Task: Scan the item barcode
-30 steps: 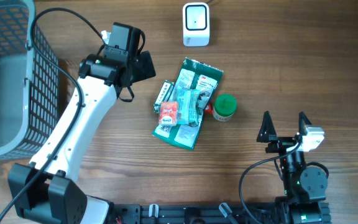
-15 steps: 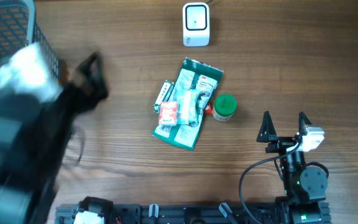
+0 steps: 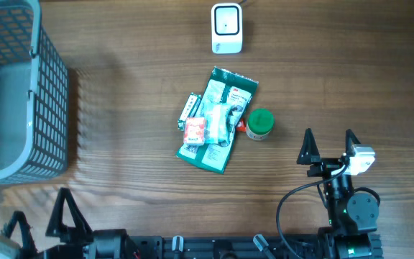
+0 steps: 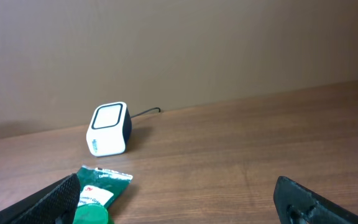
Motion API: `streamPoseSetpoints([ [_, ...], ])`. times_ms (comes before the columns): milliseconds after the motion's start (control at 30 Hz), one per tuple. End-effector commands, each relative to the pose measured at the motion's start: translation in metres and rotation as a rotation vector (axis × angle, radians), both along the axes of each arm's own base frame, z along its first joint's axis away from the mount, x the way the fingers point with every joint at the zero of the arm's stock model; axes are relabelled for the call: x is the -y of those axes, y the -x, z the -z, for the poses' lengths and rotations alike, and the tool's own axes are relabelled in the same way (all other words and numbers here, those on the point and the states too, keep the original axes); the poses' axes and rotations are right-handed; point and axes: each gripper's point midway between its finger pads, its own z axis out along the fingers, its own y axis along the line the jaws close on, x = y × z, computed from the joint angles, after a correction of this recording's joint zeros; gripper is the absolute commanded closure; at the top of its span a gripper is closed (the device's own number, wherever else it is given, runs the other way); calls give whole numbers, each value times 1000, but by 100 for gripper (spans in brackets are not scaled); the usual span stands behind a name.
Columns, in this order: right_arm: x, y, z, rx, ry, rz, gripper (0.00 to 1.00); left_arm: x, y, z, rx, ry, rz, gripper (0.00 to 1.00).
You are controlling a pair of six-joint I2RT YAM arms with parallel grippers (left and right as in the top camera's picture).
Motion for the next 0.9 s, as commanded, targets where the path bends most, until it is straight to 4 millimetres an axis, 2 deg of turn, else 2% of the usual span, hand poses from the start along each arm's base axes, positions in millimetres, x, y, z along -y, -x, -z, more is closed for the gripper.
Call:
streamPoseSetpoints([
  [0, 2, 1, -4, 17, 1, 10, 0, -1, -7, 15, 98, -21, -23, 0],
  [100, 2, 1, -4, 17, 2, 10, 0, 1, -20, 11, 201, -26, -10, 0],
  [300, 2, 1, -4, 17, 1, 10, 1, 13, -59, -5, 380, -46, 74, 0],
  [400, 2, 1, -4, 17, 2, 10, 0, 18, -80, -17, 543, -72, 119, 0],
  [500, 2, 1, -4, 17, 2, 10, 0, 24, -92, -16, 682, -100, 155, 0],
  [567, 2, 1, -4, 17, 1, 10, 0, 25, -99, -4, 734, -108, 165, 0],
  [667, 2, 1, -4, 17, 2, 10, 0, 23, -113, 24, 724, -106, 166, 0],
  [867, 2, 1, -4, 17, 1, 10, 0, 19, -143, 91, 525, -71, 157, 0],
])
